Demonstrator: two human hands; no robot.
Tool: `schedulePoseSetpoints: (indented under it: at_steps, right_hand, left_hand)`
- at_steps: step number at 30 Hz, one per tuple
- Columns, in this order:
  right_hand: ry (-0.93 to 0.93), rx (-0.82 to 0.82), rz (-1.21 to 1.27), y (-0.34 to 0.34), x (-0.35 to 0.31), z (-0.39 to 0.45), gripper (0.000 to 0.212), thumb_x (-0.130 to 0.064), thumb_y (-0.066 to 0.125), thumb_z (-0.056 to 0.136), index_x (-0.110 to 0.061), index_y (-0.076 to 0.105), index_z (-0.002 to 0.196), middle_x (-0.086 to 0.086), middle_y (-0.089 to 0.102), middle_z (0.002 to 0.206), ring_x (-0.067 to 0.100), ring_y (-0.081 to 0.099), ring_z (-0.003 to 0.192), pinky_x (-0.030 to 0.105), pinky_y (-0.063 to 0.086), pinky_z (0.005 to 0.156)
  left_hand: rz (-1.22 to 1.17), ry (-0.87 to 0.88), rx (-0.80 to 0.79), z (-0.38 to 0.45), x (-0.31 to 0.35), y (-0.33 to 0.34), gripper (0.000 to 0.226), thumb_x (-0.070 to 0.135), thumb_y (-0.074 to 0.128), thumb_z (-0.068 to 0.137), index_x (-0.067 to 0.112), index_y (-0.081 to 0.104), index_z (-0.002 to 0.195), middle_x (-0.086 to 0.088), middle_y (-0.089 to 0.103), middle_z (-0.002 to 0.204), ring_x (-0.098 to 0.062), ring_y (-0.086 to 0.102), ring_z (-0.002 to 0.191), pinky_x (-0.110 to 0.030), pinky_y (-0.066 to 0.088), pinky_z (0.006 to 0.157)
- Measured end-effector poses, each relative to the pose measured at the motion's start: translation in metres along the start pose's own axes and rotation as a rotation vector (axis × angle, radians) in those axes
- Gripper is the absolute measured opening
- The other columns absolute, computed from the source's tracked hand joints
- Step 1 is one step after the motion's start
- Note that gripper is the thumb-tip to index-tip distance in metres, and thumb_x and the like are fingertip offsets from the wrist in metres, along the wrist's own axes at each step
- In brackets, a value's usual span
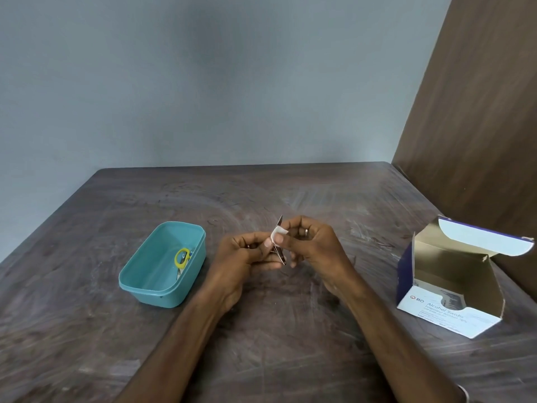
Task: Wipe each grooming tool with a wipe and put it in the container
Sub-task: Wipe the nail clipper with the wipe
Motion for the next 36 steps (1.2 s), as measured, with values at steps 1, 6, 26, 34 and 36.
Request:
schedulePoseSetpoints:
  at_steps: [1, 6, 26, 34, 36]
  right_hand:
    - [0.012, -0.013, 0.019, 0.000, 0.000, 0.000, 0.017, -0.009, 0.080, 0.080, -0.004, 0.069, 0.093, 0.014, 0.069, 0.074, 0.013, 0.056, 0.048, 0.030, 0.045, 0.048]
    - [0.134, -0.080, 0.057, -0.002, -0.001, -0.003, 0.032, -0.010, 0.084, 0.075, -0.008, 0.069, 0.103, 0.009, 0.073, 0.087, 0.019, 0.062, 0.060, 0.033, 0.051, 0.055]
    - [0.107, 0.077, 0.166, -0.019, -0.005, -0.001, 0.017, -0.021, 0.079, 0.076, -0.014, 0.074, 0.091, 0.005, 0.071, 0.078, 0.017, 0.065, 0.065, 0.031, 0.053, 0.052]
    - [0.178, 0.053, 0.145, -0.017, -0.008, -0.003, 0.010, -0.017, 0.076, 0.085, -0.013, 0.074, 0.094, 0.011, 0.074, 0.083, 0.022, 0.068, 0.066, 0.032, 0.055, 0.052]
    - [0.190, 0.034, 0.144, -0.018, -0.008, -0.003, 0.008, -0.017, 0.077, 0.084, -0.014, 0.074, 0.091, 0.010, 0.073, 0.085, 0.023, 0.068, 0.067, 0.032, 0.055, 0.053]
  left_hand:
    - [-0.018, -0.010, 0.000, 0.000, 0.000, 0.000, 0.017, 0.000, 0.059, 0.092, 0.002, 0.076, 0.095, -0.015, 0.073, 0.078, -0.015, 0.071, 0.068, -0.025, 0.059, 0.064]
    - [-0.057, -0.024, 0.003, 0.000, 0.002, -0.002, 0.016, 0.000, 0.060, 0.091, -0.001, 0.074, 0.100, -0.015, 0.075, 0.080, -0.016, 0.072, 0.068, -0.026, 0.061, 0.064]
    - [0.924, 0.686, 0.265, -0.006, 0.024, -0.001, 0.023, -0.002, 0.074, 0.081, 0.016, 0.078, 0.094, 0.005, 0.071, 0.081, -0.009, 0.062, 0.072, -0.022, 0.048, 0.065]
    - [1.089, 0.734, 0.295, -0.010, 0.029, 0.003, 0.020, -0.004, 0.074, 0.080, 0.012, 0.077, 0.092, -0.001, 0.072, 0.084, -0.008, 0.057, 0.074, -0.007, 0.032, 0.063]
    - [1.121, 0.722, 0.307, -0.010, 0.029, 0.002, 0.019, -0.003, 0.075, 0.078, 0.013, 0.076, 0.090, -0.001, 0.071, 0.082, -0.009, 0.057, 0.071, -0.009, 0.030, 0.059]
Point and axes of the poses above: each hand's wrist, its own z-axis towards the middle knuckle, its own y-axis out of the palm, x = y × z, the point moved 4 cm from there along z, towards the middle knuckle
